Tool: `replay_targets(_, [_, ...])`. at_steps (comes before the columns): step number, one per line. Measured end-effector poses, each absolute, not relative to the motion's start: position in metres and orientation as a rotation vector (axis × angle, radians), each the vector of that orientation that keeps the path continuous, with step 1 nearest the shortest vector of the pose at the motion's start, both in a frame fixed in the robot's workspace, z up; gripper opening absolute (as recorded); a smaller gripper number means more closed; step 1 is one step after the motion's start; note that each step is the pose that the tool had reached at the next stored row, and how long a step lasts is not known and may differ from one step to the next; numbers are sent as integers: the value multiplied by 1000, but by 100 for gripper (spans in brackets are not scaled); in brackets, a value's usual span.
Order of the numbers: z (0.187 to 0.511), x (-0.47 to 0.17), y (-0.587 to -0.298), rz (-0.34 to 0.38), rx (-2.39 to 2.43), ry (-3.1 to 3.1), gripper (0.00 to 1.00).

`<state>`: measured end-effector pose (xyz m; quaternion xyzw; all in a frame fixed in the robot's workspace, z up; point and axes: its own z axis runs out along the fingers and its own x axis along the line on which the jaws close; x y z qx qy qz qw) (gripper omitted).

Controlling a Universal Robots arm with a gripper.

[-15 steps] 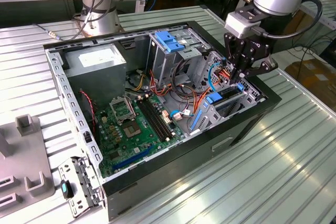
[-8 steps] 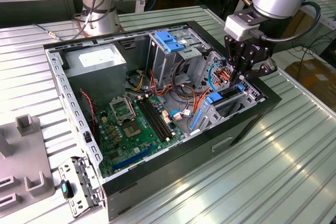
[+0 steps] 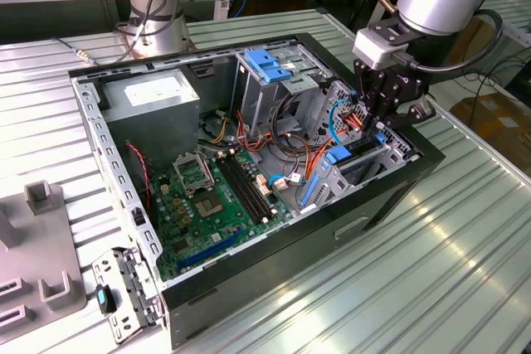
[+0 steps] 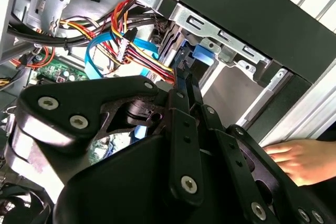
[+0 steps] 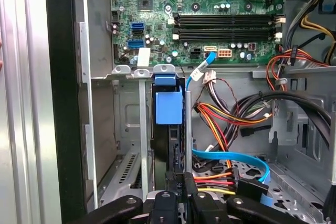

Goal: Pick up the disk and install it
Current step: 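Insert the first disk wire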

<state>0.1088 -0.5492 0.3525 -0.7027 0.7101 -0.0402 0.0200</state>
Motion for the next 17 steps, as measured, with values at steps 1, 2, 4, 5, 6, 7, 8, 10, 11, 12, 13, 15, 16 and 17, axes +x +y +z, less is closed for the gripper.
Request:
replay_targets(1, [352, 109, -549, -125, -2180, 2203, 16])
replay_targets(2, [351, 109, -549, -125, -2181, 2202, 16])
replay_targets(4, [350, 109, -549, -124, -2185, 2197, 16])
replay_targets(5, [349, 109, -549, -124, -2190, 2193, 16])
replay_targets(6, [349, 109, -549, -124, -2190, 2193, 16])
replay_targets(7, [349, 109, -549, -124, -2190, 2192, 16])
replay_targets(8, [348, 109, -549, -124, -2190, 2192, 16])
replay_targets(10, [348, 109, -549, -124, -2190, 2192, 16])
replay_targets(11, [347, 109, -549, -124, -2190, 2192, 16])
replay_targets(12, [347, 109, -549, -124, -2190, 2192, 16])
replay_targets(13, [347, 109, -549, -124, -2190, 2192, 16])
replay_targets(15, [346, 109, -549, -124, -2190, 2192, 16])
replay_targets(16, [345, 109, -549, -123, -2189, 2192, 16])
replay_targets(17, [345, 109, -549, -123, -2189, 2192, 16])
